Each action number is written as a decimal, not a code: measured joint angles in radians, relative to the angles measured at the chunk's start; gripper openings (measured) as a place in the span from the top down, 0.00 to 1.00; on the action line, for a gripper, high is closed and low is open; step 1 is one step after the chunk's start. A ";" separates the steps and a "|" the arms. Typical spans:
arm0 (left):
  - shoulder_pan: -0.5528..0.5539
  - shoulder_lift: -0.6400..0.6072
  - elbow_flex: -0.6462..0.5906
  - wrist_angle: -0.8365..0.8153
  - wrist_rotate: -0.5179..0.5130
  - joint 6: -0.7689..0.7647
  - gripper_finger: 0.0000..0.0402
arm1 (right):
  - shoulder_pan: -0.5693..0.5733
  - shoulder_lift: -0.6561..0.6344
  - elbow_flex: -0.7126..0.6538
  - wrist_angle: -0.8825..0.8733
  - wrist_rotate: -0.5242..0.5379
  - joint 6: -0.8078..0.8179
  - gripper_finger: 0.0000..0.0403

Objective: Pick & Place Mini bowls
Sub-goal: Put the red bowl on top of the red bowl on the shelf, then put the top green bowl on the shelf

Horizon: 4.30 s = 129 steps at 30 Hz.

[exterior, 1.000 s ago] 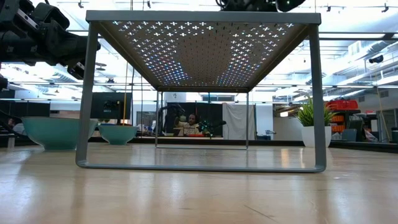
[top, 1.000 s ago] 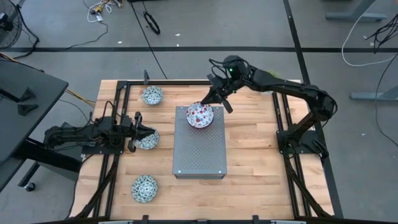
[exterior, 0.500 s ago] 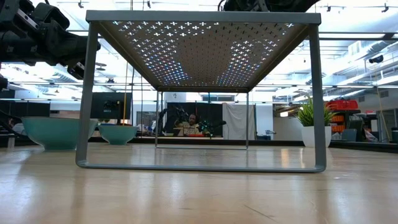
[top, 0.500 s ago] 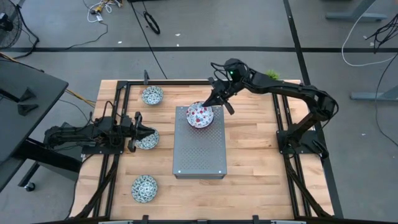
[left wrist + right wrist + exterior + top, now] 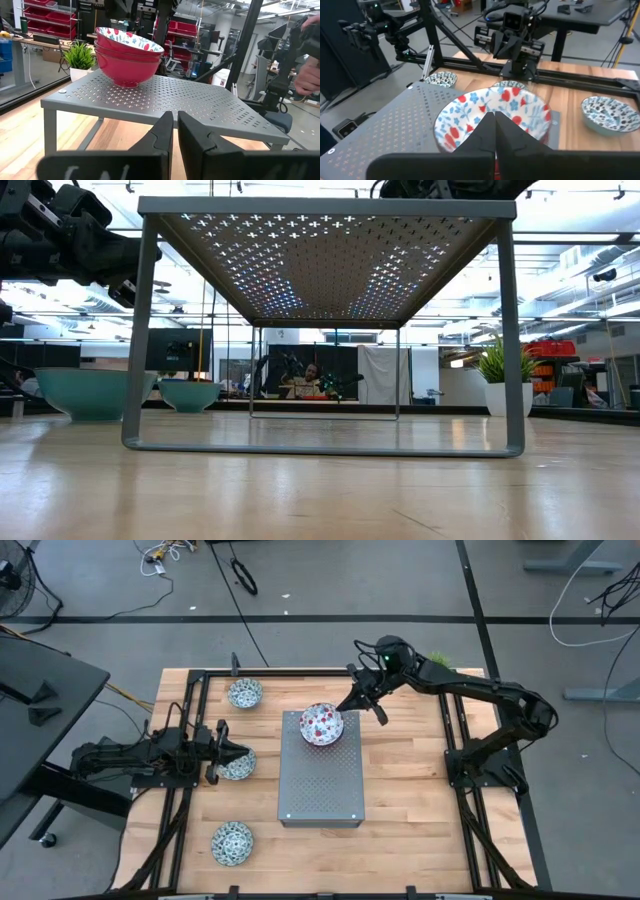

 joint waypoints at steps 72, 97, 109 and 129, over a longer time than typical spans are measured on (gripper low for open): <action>0.000 0.000 0.000 0.000 0.000 0.000 0.92 | 0.069 -0.153 -0.004 -0.117 0.338 0.006 1.00; 0.000 0.000 0.000 0.000 0.000 -0.001 0.92 | 0.385 -0.328 -0.004 -0.116 0.906 0.280 1.00; 0.000 0.000 0.000 0.000 0.000 -0.001 0.92 | 0.455 -0.367 -0.004 -0.181 0.960 0.325 1.00; 0.000 0.000 0.000 0.000 0.000 0.000 0.92 | 0.521 -0.777 -0.367 -0.121 0.889 0.430 1.00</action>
